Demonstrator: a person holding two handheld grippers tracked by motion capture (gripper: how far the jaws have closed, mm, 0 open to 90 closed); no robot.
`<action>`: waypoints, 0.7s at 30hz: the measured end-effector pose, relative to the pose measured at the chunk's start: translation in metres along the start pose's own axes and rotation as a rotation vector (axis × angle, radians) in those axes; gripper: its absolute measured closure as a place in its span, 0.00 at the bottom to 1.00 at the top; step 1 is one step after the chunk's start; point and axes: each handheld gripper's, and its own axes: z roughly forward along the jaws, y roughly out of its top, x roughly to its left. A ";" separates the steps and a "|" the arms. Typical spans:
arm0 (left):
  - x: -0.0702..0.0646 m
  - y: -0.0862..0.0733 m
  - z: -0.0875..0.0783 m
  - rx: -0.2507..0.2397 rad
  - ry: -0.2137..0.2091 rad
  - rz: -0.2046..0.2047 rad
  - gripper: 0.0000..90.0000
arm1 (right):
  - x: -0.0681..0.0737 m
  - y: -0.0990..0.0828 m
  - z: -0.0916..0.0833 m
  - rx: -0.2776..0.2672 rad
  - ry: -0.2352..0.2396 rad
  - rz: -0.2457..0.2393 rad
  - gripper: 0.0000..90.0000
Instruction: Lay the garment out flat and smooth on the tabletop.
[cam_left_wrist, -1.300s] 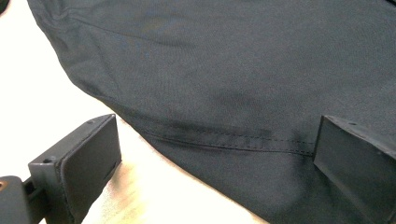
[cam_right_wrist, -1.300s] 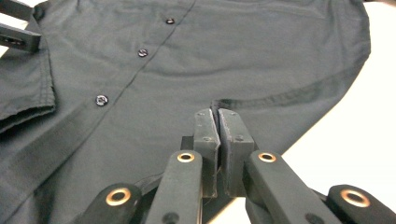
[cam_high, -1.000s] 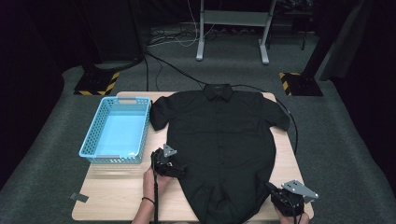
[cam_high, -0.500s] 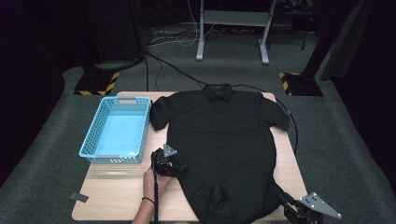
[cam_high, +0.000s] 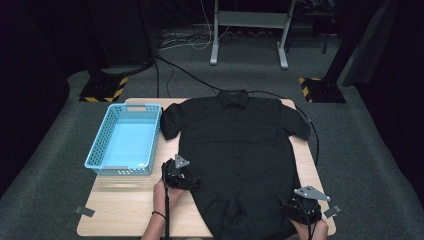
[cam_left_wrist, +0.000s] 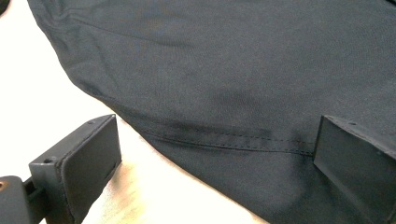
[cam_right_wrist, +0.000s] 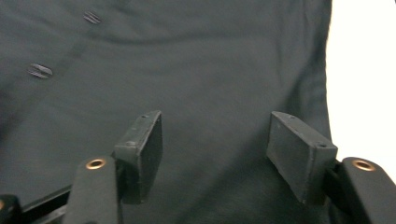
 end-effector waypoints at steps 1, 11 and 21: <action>0.000 0.000 0.000 0.000 0.000 0.000 0.01 | -0.005 -0.005 0.004 0.010 -0.009 0.010 0.38; 0.000 0.000 0.000 0.000 0.003 -0.003 0.01 | -0.030 -0.036 -0.001 -0.005 -0.050 0.070 0.32; -0.002 0.000 -0.003 -0.018 -0.020 -0.014 0.01 | -0.035 -0.023 -0.004 -0.040 -0.028 0.061 0.18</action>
